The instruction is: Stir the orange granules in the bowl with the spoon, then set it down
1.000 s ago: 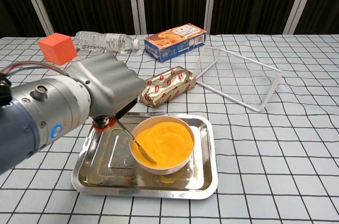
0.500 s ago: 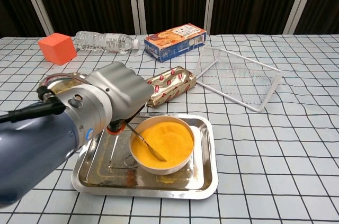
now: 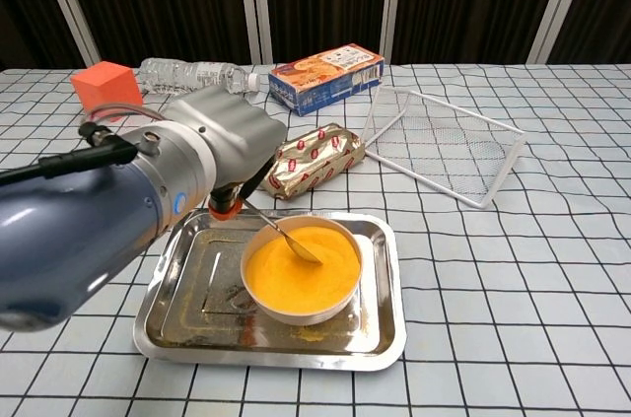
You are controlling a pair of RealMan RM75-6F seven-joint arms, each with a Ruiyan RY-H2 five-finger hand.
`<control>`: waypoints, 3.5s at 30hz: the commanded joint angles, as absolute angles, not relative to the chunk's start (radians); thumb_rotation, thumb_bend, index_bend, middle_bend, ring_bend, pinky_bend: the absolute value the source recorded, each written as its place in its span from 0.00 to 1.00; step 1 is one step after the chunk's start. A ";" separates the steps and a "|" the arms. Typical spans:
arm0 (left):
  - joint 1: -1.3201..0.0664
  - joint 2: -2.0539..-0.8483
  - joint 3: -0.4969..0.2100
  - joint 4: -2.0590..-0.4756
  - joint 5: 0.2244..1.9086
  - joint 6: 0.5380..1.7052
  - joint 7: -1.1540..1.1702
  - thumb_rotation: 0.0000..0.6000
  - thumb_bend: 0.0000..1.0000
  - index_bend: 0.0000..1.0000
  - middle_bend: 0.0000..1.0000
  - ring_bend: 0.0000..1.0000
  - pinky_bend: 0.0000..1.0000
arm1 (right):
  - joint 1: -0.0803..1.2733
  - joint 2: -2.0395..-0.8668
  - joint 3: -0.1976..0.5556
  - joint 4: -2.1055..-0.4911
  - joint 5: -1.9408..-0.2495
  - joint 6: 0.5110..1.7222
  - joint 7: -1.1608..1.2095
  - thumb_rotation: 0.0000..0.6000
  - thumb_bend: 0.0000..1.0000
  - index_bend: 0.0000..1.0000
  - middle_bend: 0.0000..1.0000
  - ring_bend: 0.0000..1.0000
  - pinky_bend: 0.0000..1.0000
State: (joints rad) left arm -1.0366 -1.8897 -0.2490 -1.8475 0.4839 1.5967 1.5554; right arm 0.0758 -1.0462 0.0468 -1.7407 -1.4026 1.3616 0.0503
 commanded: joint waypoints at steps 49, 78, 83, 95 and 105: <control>-1.057 -1.852 -0.170 -1.919 0.505 1.619 1.580 1.00 1.00 0.84 1.00 0.98 1.00 | 0.075 -1.047 0.047 -1.753 -1.389 1.357 0.044 1.00 0.36 0.00 0.00 0.00 0.00; -1.069 -1.920 -0.180 -1.762 0.543 1.599 1.565 1.00 1.00 0.84 1.00 0.98 1.00 | 0.078 -1.037 0.044 -1.758 -1.388 1.344 0.067 1.00 0.36 0.00 0.00 0.00 0.00; -1.061 -1.902 -0.168 -1.792 0.542 1.604 1.577 1.00 1.00 0.84 1.00 0.98 1.00 | 0.078 -1.037 0.044 -1.759 -1.388 1.344 0.066 1.00 0.36 0.00 0.00 0.00 0.00; -1.042 -1.843 -0.157 -1.900 0.553 1.611 1.567 1.00 1.00 0.84 1.00 0.98 1.00 | 0.077 -1.036 0.044 -1.764 -1.383 1.343 0.064 1.00 0.36 0.00 0.00 0.00 0.00; -1.035 -1.827 -0.197 -1.996 0.484 1.612 1.552 1.00 1.00 0.85 1.00 0.98 1.00 | 0.077 -1.037 0.045 -1.763 -1.384 1.344 0.063 1.00 0.36 0.00 0.00 0.00 0.00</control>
State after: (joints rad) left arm -1.0341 -1.8284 -0.1887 -1.9826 0.4993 1.6132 1.5507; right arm 0.0767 -1.0374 0.0447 -1.7636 -1.3835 1.3443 0.0634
